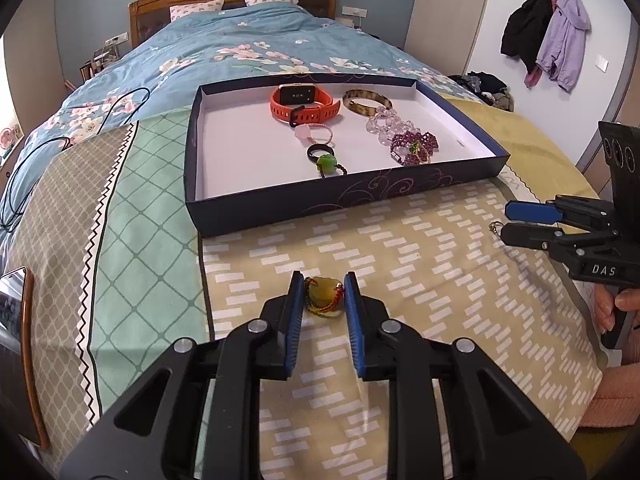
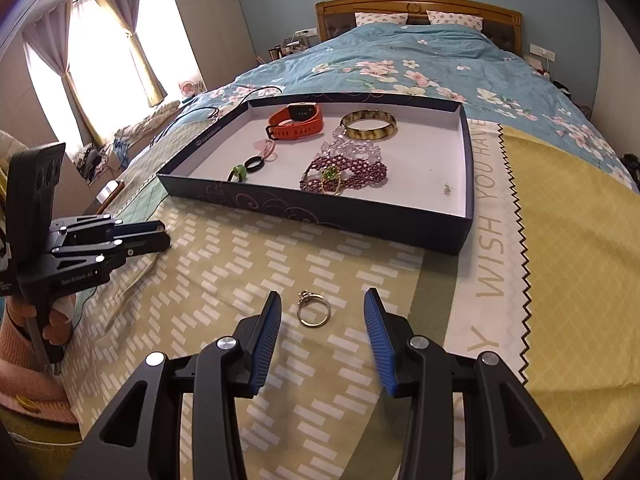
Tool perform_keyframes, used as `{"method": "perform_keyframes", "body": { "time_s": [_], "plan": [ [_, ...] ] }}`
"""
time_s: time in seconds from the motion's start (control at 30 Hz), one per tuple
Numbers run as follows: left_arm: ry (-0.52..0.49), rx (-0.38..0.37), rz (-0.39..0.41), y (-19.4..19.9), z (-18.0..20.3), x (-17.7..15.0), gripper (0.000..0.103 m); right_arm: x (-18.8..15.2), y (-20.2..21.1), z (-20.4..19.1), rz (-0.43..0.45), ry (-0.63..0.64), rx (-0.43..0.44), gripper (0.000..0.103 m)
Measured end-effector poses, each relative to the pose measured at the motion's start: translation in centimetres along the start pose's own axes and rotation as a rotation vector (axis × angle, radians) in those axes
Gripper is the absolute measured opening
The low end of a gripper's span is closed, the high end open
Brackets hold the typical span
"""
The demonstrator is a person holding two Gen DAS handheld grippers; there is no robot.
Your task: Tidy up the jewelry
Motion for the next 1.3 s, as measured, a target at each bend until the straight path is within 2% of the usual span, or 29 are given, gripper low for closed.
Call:
{"method": "perform_keyframes", "body": {
  "time_s": [0.2, 0.3, 0.43, 0.7, 1.3],
  "plan": [
    [0.000, -0.013, 0.009, 0.2, 0.5, -0.1, 0.020, -0.3, -0.4, -1.4, -0.019, 0.093, -0.048, 0.038],
    [0.000, -0.016, 0.010, 0.2, 0.7, -0.1, 0.020, -0.3, -0.4, -1.5, -0.020, 0.104, -0.049, 0.031],
    [0.009, -0.019, 0.014, 0.2, 0.8, 0.0, 0.020, -0.2, -0.4, -1.3, -0.020, 0.096, -0.046, 0.016],
    [0.013, -0.015, 0.033, 0.5, 1.0, 0.1, 0.020, 0.1, 0.0, -1.2, -0.001, 0.073, -0.034, 0.016],
    [0.025, -0.025, 0.115, 2.3, 1.8, 2.2, 0.020, 2.8, 1.5, -1.9, 0.136, 0.000, 0.032, 0.016]
  ]
}}
Point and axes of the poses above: each gripper's, at about its wrist camera, not at the fingertips, and y roughly against the way its jaws point, z to its right, x to its top, the point moved 5 cm from there along -y, roughly the way its jaws point, and after that the axes turned 11 degrees about z, right-handed, at the moved point
